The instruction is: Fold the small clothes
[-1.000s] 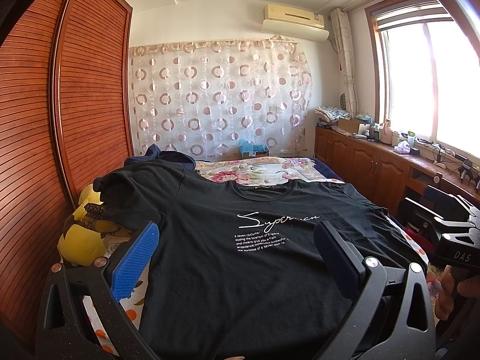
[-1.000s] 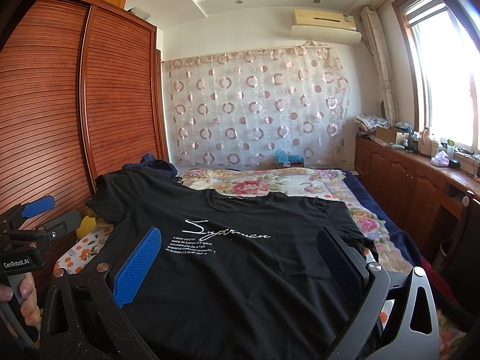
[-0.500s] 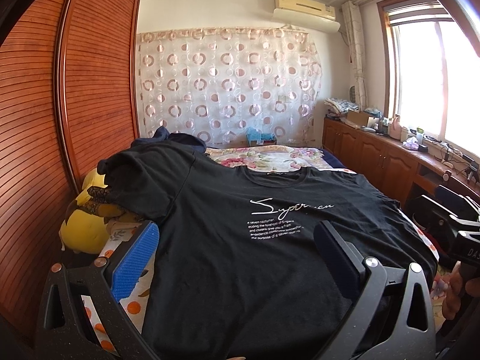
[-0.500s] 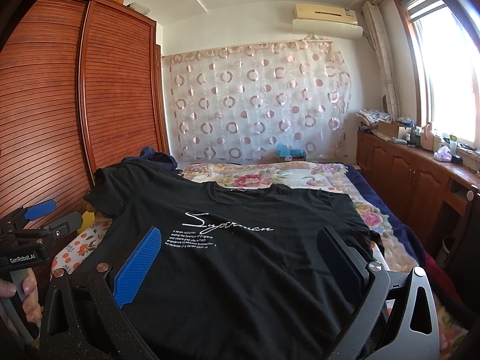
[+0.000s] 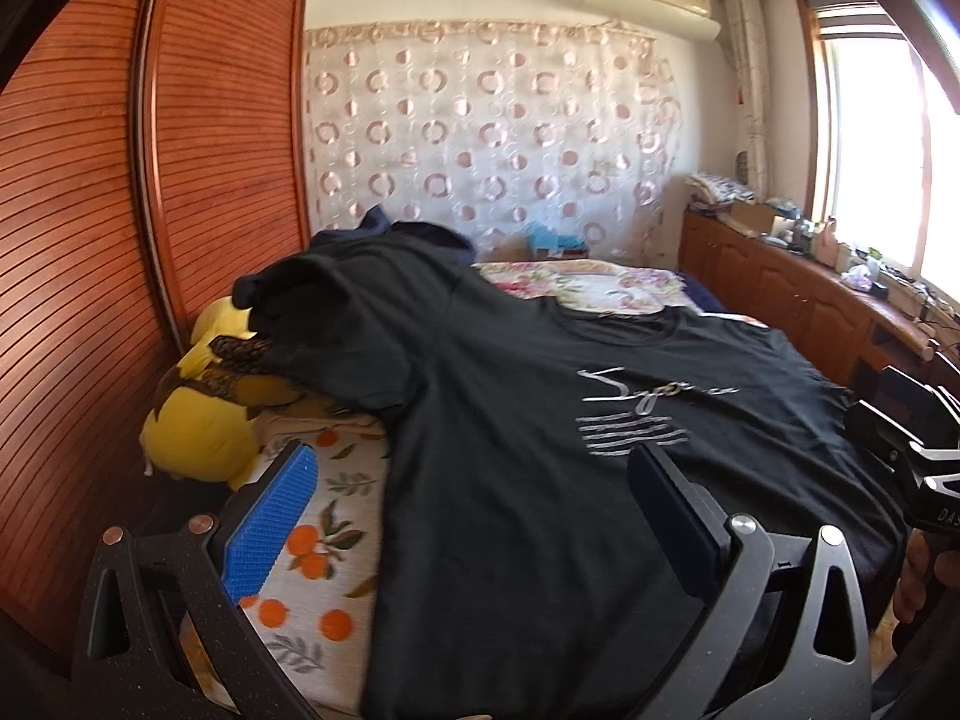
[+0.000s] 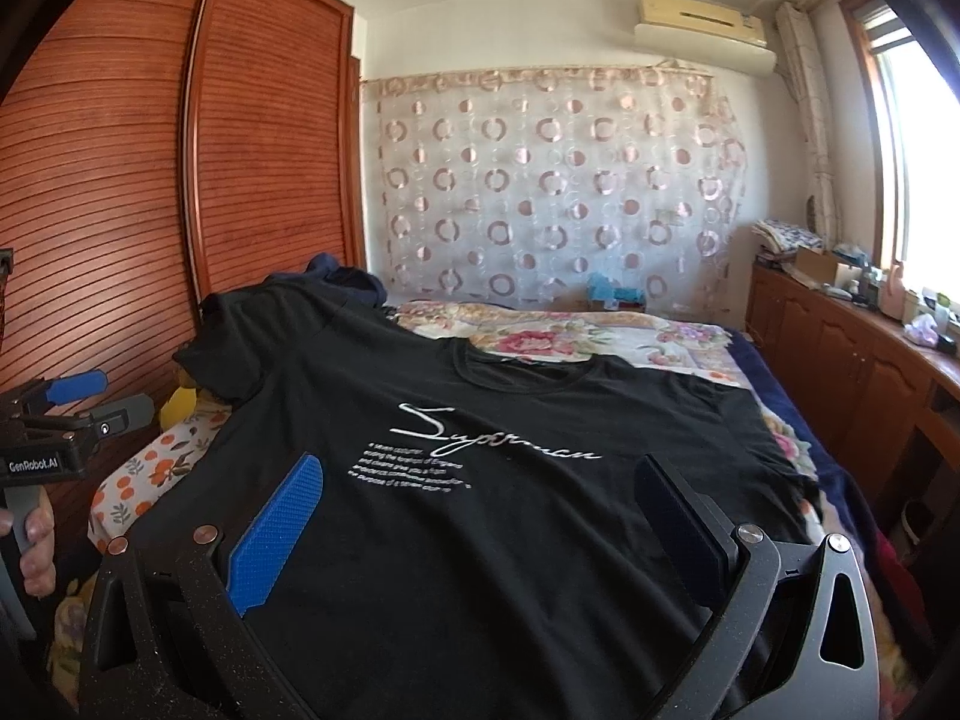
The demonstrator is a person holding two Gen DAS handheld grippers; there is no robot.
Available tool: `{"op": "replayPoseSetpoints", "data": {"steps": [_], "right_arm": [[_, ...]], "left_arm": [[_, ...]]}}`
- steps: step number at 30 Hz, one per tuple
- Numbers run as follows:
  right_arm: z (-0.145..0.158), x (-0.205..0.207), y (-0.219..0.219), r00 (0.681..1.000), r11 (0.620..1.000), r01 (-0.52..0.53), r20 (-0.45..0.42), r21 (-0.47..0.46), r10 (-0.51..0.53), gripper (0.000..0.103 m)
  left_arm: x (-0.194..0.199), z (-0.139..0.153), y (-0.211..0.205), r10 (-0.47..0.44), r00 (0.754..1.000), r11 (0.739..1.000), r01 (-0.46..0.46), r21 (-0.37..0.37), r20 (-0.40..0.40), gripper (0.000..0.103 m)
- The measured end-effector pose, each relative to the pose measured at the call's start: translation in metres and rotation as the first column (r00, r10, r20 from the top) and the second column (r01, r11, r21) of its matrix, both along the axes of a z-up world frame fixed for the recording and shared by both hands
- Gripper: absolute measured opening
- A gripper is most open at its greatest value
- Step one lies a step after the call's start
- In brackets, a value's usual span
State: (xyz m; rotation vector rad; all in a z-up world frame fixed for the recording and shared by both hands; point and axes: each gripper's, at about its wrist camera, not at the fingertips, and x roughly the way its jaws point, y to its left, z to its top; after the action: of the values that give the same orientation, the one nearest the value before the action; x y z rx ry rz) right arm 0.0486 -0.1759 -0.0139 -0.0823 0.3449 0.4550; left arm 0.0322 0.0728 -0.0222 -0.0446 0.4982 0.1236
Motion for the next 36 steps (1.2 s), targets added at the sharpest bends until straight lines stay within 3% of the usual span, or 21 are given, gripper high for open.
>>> {"op": "replayPoseSetpoints", "data": {"steps": [6, 14, 28, 33, 36], "right_arm": [[-0.006, 0.017, 0.010, 0.996, 0.997, -0.080, -0.037, -0.023, 0.079, 0.103], [-0.012, 0.045, 0.011, 0.978, 0.983, -0.172, -0.128, -0.058, 0.164, 0.103], [0.013, 0.071, -0.016, 0.950, 0.966, -0.255, -0.199, -0.049, 0.240, 0.103], [0.013, 0.071, -0.020, 0.951, 0.964, -0.255, -0.197, -0.070, 0.238, 0.103], [0.013, 0.072, -0.019, 0.952, 0.965, -0.252, -0.196, -0.075, 0.234, 0.103]], "left_arm": [[0.011, -0.010, 0.034, 0.039, 0.999, 0.999, -0.039, 0.003, -0.028, 0.103], [0.034, -0.011, 0.091, 0.066, 0.997, 0.996, -0.068, -0.050, -0.041, 0.102], [0.093, -0.022, 0.151, 0.047, 0.992, 0.973, -0.071, -0.220, -0.113, 0.054], [0.106, -0.035, 0.152, 0.049, 0.987, 0.967, -0.086, -0.241, -0.155, 0.051], [0.104, -0.034, 0.148, 0.040, 0.989, 0.966, -0.074, -0.248, -0.141, 0.039]]}}
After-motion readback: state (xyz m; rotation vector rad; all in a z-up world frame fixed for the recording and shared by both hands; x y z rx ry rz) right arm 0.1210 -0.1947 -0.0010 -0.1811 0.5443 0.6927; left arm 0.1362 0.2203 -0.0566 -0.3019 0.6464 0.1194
